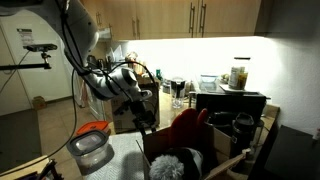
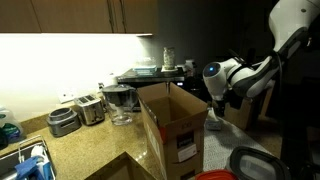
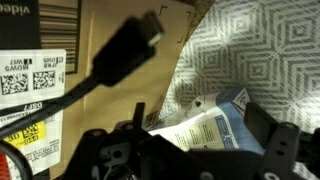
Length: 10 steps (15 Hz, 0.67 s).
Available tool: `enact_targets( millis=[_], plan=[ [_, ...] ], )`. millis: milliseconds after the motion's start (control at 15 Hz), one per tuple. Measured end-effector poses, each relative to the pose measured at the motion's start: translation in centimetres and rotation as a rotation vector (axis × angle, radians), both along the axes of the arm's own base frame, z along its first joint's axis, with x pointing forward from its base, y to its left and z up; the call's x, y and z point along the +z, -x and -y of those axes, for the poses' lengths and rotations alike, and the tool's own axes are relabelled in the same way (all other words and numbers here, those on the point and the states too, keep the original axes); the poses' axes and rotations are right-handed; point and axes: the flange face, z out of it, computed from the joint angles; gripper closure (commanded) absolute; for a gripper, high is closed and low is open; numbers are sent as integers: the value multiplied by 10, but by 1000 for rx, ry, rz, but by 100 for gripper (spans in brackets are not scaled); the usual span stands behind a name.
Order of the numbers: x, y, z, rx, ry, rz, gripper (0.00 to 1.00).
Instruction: Put the carton in the brown box.
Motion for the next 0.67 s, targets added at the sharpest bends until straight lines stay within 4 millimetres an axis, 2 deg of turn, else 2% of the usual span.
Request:
enact_targets(
  millis=[667],
  plan=[
    [-44, 0, -6, 363, -119, -262, 0]
  ],
)
